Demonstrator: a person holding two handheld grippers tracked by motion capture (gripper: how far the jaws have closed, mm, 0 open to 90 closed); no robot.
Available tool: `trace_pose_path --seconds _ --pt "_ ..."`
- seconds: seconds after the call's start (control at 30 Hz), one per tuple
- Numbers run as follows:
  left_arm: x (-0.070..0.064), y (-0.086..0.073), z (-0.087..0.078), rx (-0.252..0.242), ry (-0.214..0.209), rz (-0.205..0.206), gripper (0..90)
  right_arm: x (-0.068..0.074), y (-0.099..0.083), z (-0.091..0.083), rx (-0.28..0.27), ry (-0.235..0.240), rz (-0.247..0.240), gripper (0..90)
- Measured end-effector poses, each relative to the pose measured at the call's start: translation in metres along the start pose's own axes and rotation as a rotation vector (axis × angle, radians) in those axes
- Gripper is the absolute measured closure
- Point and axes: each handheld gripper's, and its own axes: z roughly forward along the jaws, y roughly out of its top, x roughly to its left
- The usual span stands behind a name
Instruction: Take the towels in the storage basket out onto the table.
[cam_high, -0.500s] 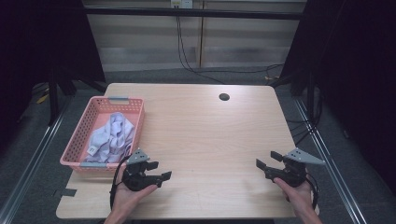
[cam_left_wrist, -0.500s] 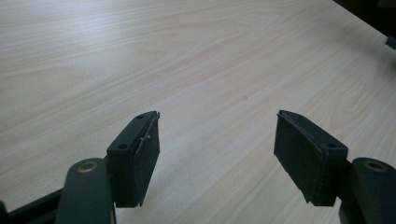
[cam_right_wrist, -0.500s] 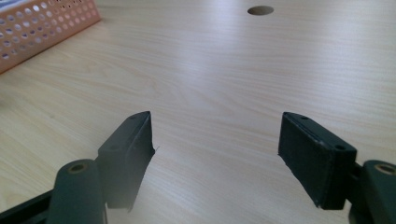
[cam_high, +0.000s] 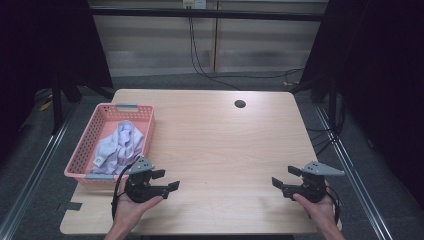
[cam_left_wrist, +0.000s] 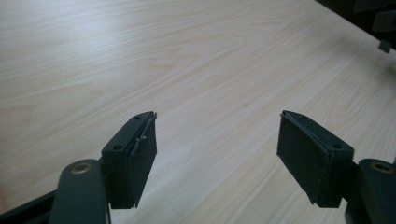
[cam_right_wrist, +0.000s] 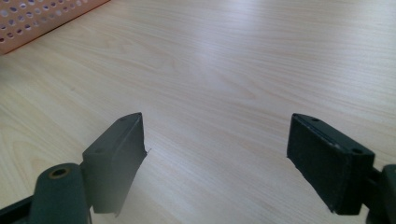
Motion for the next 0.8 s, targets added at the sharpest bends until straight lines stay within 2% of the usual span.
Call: trace_pose_path --seconds 0.03,0.1,0.13,0.23,0.37,0.57,0.6,0.7,0.73,0.77,0.8 --pt "0.001 0.003 -0.003 0.001 0.022 0.003 27.1 0.001 0.0 0.0 0.004 0.006 -0.003 19.0" --pt "0.004 0.006 -0.009 -0.008 0.028 -0.015 25.2 0.001 -0.001 0.001 0.006 0.003 -0.015 18.7" --pt "0.006 0.01 -0.017 -0.005 0.038 0.001 24.6 0.001 -0.001 0.001 0.015 0.004 -0.013 18.2" --pt "0.01 0.012 -0.025 -0.007 0.062 0.009 24.7 0.001 0.0 0.005 0.035 -0.008 -0.028 18.1" --pt "0.021 0.007 -0.042 0.0 0.097 -0.003 22.9 0.001 0.0 0.005 0.042 -0.009 -0.034 18.1" --pt "0.044 0.003 -0.076 -0.018 0.144 -0.061 16.3 0.004 0.0 0.007 0.056 0.01 -0.034 17.2" --pt "0.048 0.004 -0.082 -0.024 0.142 -0.07 16.4 0.004 0.0 0.007 0.057 0.013 -0.033 17.2" --pt "0.061 0.013 -0.102 -0.028 0.17 -0.064 16.3 0.005 0.0 0.008 0.062 0.019 -0.04 17.2" --pt "0.061 0.013 -0.102 -0.028 0.17 -0.064 16.4 0.005 0.0 0.008 0.065 0.021 -0.04 17.2" --pt "0.073 0.019 -0.112 -0.017 0.202 -0.068 16.3 0.005 0.0 0.008 0.065 0.026 -0.04 17.2" --pt "0.079 0.021 -0.116 -0.02 0.214 -0.076 16.2 0.005 0.0 0.008 0.065 0.023 -0.041 17.1"
